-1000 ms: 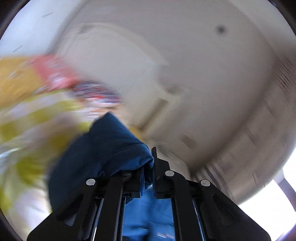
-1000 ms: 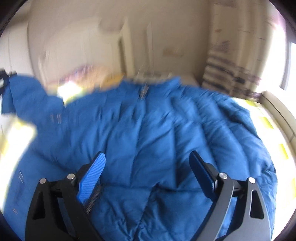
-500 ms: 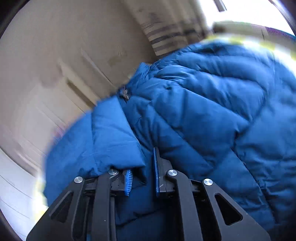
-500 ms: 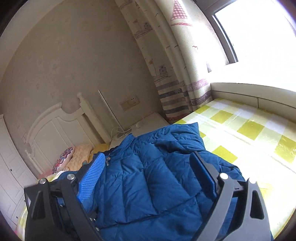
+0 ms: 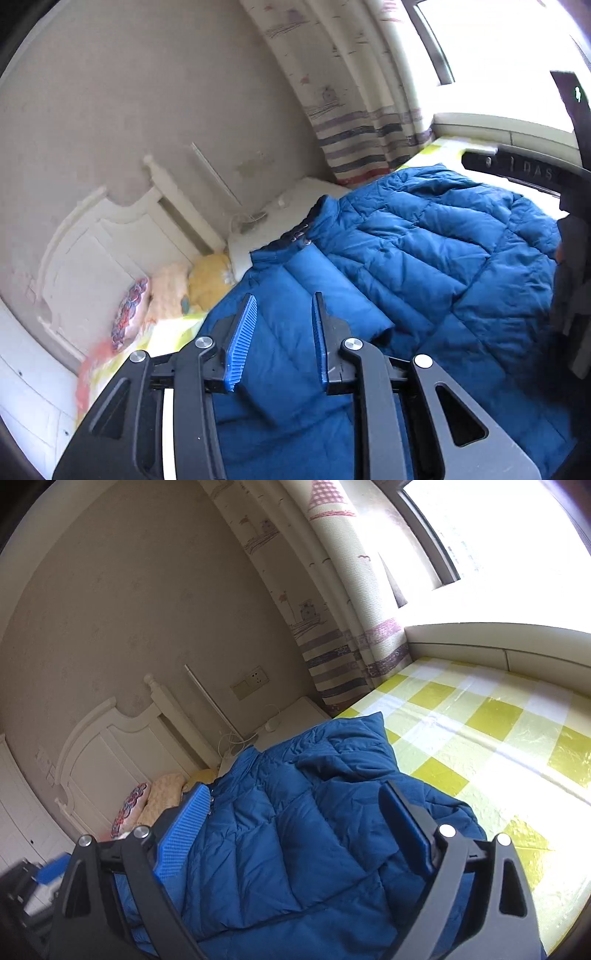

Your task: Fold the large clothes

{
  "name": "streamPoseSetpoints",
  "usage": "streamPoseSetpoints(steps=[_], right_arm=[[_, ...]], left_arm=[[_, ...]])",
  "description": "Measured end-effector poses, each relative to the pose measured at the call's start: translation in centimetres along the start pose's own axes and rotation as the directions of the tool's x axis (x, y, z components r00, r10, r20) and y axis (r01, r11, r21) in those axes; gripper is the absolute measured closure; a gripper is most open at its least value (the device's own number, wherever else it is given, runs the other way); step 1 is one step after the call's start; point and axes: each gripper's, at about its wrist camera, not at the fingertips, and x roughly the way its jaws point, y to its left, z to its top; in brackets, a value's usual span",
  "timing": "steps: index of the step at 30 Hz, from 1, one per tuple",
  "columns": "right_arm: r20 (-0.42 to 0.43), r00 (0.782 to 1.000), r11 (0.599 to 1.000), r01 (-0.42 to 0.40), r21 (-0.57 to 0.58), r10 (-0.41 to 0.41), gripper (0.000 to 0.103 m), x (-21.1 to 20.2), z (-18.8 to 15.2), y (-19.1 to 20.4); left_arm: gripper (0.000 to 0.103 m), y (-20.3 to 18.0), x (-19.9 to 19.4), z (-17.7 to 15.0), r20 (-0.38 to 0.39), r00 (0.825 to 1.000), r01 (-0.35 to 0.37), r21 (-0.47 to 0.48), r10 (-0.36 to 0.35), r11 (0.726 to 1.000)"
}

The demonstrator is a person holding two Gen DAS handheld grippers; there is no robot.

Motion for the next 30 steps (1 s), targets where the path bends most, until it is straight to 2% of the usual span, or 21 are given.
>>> streamPoseSetpoints(steps=[1, 2, 3, 4, 5, 6, 7, 8, 9, 11, 12, 13, 14, 15, 16, 18, 20, 22, 24, 27, 30], right_arm=[[-0.005, 1.0, 1.0, 0.001, -0.016, -0.001, 0.011, 0.1, -0.1, 0.3], [-0.008, 1.0, 1.0, 0.002, -0.026, -0.002, 0.011, 0.1, -0.2, 0.5], [-0.012, 1.0, 0.999, 0.002, -0.036, -0.002, 0.011, 0.2, -0.3, 0.7], [-0.017, 1.0, 0.999, 0.001, -0.042, -0.002, 0.011, 0.3, -0.3, 0.8], [-0.026, 1.0, 0.999, 0.0, -0.054, -0.002, 0.011, 0.4, -0.4, 1.0], [-0.03, 1.0, 0.998, -0.001, -0.065, -0.001, 0.011, 0.5, -0.5, 1.2], [-0.034, 0.999, 0.997, -0.004, -0.077, 0.001, 0.011, 0.5, -0.6, 1.4], [-0.042, 0.999, 0.995, -0.011, -0.097, 0.007, 0.011, 0.6, -0.7, 1.8], [-0.053, 0.999, 0.992, -0.016, -0.124, 0.01, 0.011, 0.8, -0.9, 2.4], [-0.073, 0.997, 0.984, -0.023, -0.179, 0.01, 0.011, 1.2, -1.5, 3.4], [-0.083, 0.996, 0.977, -0.029, -0.21, 0.012, 0.011, 1.4, -1.7, 4.0], [-0.09, 0.996, 0.972, -0.033, -0.231, 0.012, 0.011, 1.5, -1.9, 4.4], [-0.093, 0.996, 0.969, -0.032, -0.245, 0.01, 0.011, 1.6, -2.1, 4.7], [-0.094, 0.996, 0.965, -0.031, -0.262, 0.006, 0.011, 1.6, -2.3, 5.0], [-0.092, 0.996, 0.961, -0.03, -0.275, 0.005, 0.012, 1.6, -2.4, 5.3], [-0.088, 0.996, 0.954, -0.034, -0.297, 0.008, 0.012, 1.5, -2.7, 5.7], [-0.093, 0.995, 0.94, -0.063, -0.336, 0.034, 0.013, 1.3, -3.1, 6.7], [-0.114, 0.989, 0.914, -0.127, -0.386, 0.089, 0.013, 0.9, -3.8, 8.0], [-0.156, 0.976, 0.851, -0.211, -0.482, 0.153, 0.013, 0.4, -5.1, 10.5], [-0.226, 0.956, 0.695, -0.293, -0.656, 0.189, 0.013, -0.5, -8.3, 15.0], [-0.269, 0.957, 0.519, -0.288, -0.805, 0.113, 0.013, -0.4, -11.9, 18.9]], left_arm=[[0.087, 2.0, -0.5, -0.2, 0.01, 0.991, 0.131, -0.112, -0.13, 0.985], [0.087, 5.3, -0.8, -1.0, 0.065, 0.957, 0.288, -0.297, -0.282, 0.91], [0.087, 7.5, -0.9, -2.0, 0.104, 0.944, 0.327, -0.418, -0.313, 0.848], [0.087, 9.4, -0.8, -3.3, 0.125, 0.948, 0.314, -0.515, -0.293, 0.798], [0.087, 11.6, -0.5, -5.5, 0.118, 0.971, 0.236, -0.626, -0.209, 0.743], [0.087, 12.6, -0.1, -6.9, 0.093, 0.983, 0.181, -0.678, -0.161, 0.712], [0.087, 13.6, 0.6, -8.6, 0.049, 0.991, 0.123, -0.734, -0.127, 0.668], [0.087, 14.3, 1.9, -10.6, -0.004, 0.992, 0.076, -0.781, -0.127, 0.62], [0.087, 14.6, 3.1, -11.8, -0.035, 0.989, 0.056, -0.801, -0.141, 0.596], [0.087, 14.7, 4.4, -13.4, -0.092, 0.988, -0.001, -0.814, -0.128, 0.58], [0.087, 14.7, 5.4, -14.5, -0.143, 0.984, -0.056, -0.822, -0.111, 0.567], [0.087, 14.8, 5.9, -15.2, -0.167, 0.98, -0.079, -0.83, -0.111, 0.552], [0.087, 14.9, 6.3, -16.1, -0.169, 0.977, -0.076, -0.843, -0.128, 0.533], [0.087, 15.2, 6.5, -16.6, -0.166, 0.976, -0.069, -0.845, -0.139, 0.53], [0.086, 15.2, 6.7, -16.8, -0.167, 0.977, -0.069, -0.839, -0.134, 0.54], [0.086, 14.7, 6.6, -16.9, -0.179, 0.977, -0.079, -0.813, -0.118, 0.577], [0.086, 14.7, 7.4, -16.7, -0.195, 0.974, -0.093, -0.804, -0.113, 0.588], [0.085, 14.6, 7.5, -16.7, -0.204, 0.972, -0.099, -0.803, -0.115, 0.588], [0.084, 14.6, 7.5, -16.8, -0.201, 0.972, -0.097, -0.808, -0.118, 0.581], [0.084, 14.8, 7.1, -16.9, -0.19, 0.973, -0.086, -0.819, -0.128, 0.568], [0.082, 15.1, 7.1, -17.3, -0.171, 0.975, -0.067, -0.834, -0.141, 0.548]])
